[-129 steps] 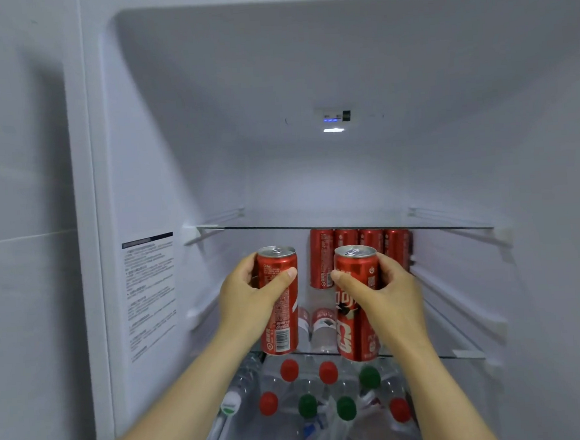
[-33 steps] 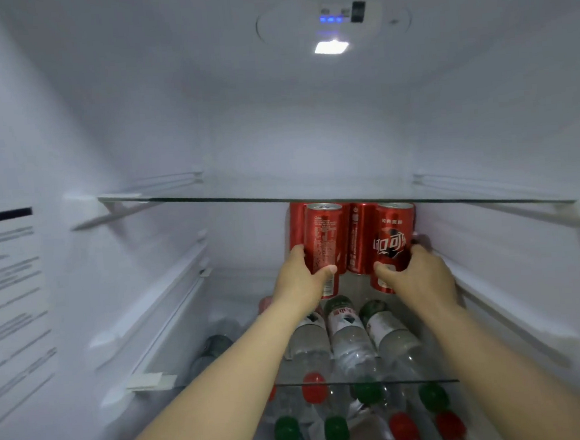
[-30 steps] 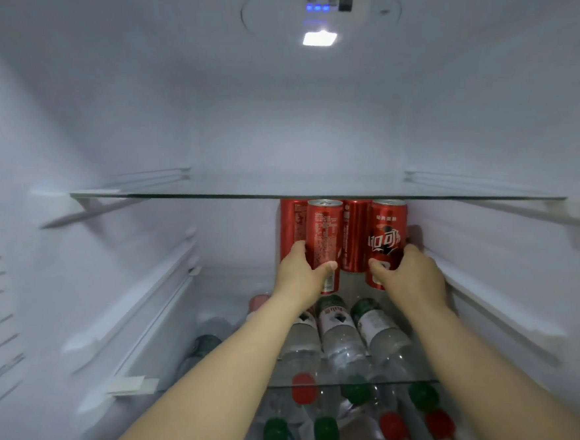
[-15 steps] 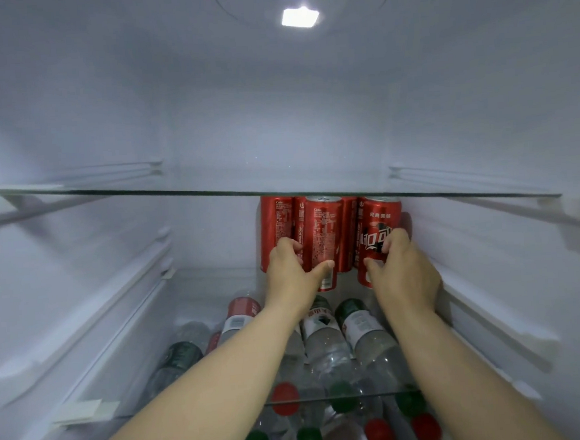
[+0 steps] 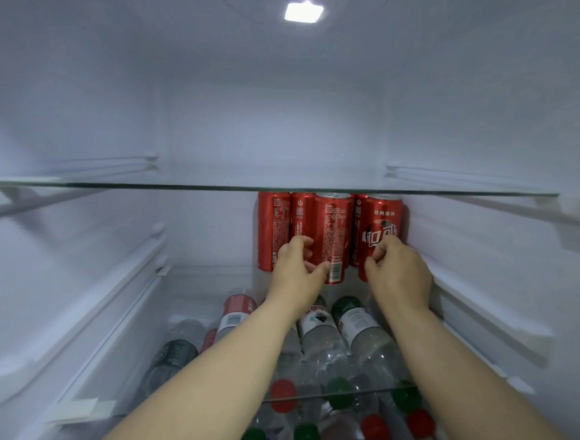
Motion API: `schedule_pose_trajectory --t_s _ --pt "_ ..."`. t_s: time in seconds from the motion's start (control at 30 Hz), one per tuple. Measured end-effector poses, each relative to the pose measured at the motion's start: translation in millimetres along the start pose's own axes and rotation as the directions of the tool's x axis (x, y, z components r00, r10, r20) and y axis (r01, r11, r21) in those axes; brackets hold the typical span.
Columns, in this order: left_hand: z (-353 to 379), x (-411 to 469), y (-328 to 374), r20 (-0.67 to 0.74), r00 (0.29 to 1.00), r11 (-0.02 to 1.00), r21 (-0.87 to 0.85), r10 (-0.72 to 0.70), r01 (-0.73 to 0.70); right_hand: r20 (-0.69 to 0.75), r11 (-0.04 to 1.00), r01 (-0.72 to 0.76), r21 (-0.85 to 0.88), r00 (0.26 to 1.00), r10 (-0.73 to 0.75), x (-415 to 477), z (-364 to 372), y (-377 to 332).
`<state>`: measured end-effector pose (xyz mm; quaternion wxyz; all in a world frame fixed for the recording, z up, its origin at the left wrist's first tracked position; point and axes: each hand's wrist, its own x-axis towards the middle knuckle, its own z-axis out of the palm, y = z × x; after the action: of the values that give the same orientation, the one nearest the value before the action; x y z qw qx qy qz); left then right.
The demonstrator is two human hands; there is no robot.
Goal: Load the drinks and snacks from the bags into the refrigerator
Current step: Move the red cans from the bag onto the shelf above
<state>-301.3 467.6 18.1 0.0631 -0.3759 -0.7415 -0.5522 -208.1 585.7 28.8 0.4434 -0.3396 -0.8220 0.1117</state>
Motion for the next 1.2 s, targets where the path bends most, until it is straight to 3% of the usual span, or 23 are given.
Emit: schedule_pose_trajectory --t_s 0.37,1.2 --pt "4.0 -4.1 4.0 0.160 0.986 0.999 -0.009 0.040 -0.039 0.018 1.000 -0.011 0.018 1.000 0.010 2.2 2.5 2.1" --pt "3.2 -2.7 3.8 0.144 0.988 0.998 -0.028 0.053 -0.049 0.048 0.995 0.026 0.097 0.998 -0.031 1.9 4.0 9.1"
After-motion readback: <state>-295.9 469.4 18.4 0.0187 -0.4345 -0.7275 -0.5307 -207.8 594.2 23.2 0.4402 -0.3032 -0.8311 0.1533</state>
